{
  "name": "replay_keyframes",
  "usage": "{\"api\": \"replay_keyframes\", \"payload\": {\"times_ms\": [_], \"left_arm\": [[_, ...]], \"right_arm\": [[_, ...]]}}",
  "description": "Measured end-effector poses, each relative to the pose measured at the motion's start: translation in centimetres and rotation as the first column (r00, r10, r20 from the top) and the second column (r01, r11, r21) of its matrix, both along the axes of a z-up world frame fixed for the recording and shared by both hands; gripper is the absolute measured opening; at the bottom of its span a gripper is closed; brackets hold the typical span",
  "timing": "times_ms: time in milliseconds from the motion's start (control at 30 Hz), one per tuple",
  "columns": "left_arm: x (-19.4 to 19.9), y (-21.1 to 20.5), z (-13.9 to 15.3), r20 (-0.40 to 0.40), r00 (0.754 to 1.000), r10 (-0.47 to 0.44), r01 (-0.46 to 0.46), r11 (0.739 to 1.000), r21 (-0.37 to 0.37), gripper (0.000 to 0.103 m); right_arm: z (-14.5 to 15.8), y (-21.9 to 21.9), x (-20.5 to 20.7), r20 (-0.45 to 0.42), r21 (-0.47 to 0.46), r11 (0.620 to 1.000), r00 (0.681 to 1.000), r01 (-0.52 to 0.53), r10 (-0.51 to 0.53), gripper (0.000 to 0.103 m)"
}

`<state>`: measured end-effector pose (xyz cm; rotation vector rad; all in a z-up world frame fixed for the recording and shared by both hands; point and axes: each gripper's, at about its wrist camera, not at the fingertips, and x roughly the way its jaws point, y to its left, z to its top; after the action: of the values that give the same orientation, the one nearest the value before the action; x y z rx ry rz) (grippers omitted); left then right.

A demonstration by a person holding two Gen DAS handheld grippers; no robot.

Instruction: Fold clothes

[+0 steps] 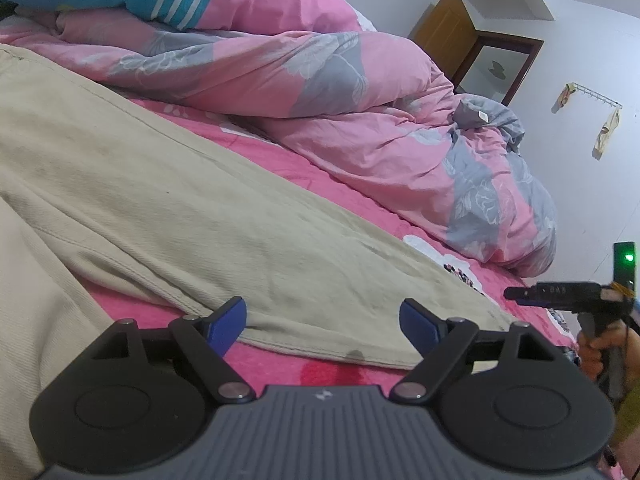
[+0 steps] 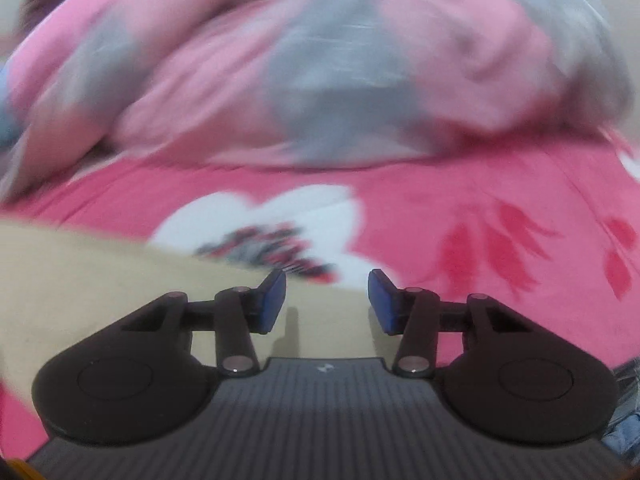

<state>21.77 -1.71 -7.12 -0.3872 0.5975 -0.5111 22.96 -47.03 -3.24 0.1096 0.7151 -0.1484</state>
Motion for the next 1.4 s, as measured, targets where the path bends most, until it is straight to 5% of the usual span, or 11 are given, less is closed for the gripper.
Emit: {"api": "replay_keyframes", "payload": {"times_ms": [167,333,533,700,833,1000,1100,1233,1367,1400], "left_arm": [[-1.1,0.8,2.5,0.011,0.998,0.069,-0.070,0.996,0.062,0.085],[-1.4,4.3,4.8,0.027,0.984,0.174,-0.175,0.981,0.084,0.087],[0.8,7.5,1.7,-0.086,0.953,0.291,-0.280,0.953,0.118,0.079],[0.0,7.6,0.7,-0.046,0.955,0.294,-0.290,0.954,0.080,0.080],[-0.1,8.3,0.3,-0.045,0.957,0.287,-0.286,0.958,0.031,0.080],[-0.4,9.3,0.2,-0.053,0.957,0.286,-0.287,0.958,-0.019,0.079],[-0.6,10.0,0.1,-0.063,0.955,0.289,-0.292,0.955,-0.053,0.077],[-0.7,10.3,0.0,-0.061,0.952,0.300,-0.304,0.950,-0.075,0.076],[-1.0,10.6,-0.1,-0.060,0.950,0.305,-0.310,0.945,-0.101,0.075],[-1.1,10.8,-0.2,-0.063,0.950,0.306,-0.312,0.944,-0.112,0.075]], "right_arm": [[2.8,6.1,-2.0,0.019,-0.058,0.981,0.983,-0.182,0.184,0.040],[5.2,12.9,-1.4,0.056,-0.069,0.928,0.927,-0.367,0.371,0.041],[3.4,21.6,4.5,0.030,0.037,0.859,0.859,-0.511,0.510,0.041],[-1.2,27.7,11.8,-0.088,0.104,0.848,0.844,-0.520,0.529,0.037],[-3.1,29.0,17.7,-0.077,0.041,0.892,0.889,-0.450,0.452,0.034],[-0.8,28.3,21.7,-0.078,0.050,0.963,0.960,-0.264,0.268,0.034],[1.6,29.5,19.6,-0.040,0.149,0.914,0.921,-0.378,0.388,0.034],[1.5,33.2,18.4,-0.131,0.236,0.805,0.803,-0.545,0.582,0.034],[-1.7,35.5,22.8,-0.217,0.165,0.850,0.822,-0.501,0.526,0.027],[-1.5,35.4,23.8,-0.197,0.152,0.873,0.852,-0.463,0.486,0.026]]}}
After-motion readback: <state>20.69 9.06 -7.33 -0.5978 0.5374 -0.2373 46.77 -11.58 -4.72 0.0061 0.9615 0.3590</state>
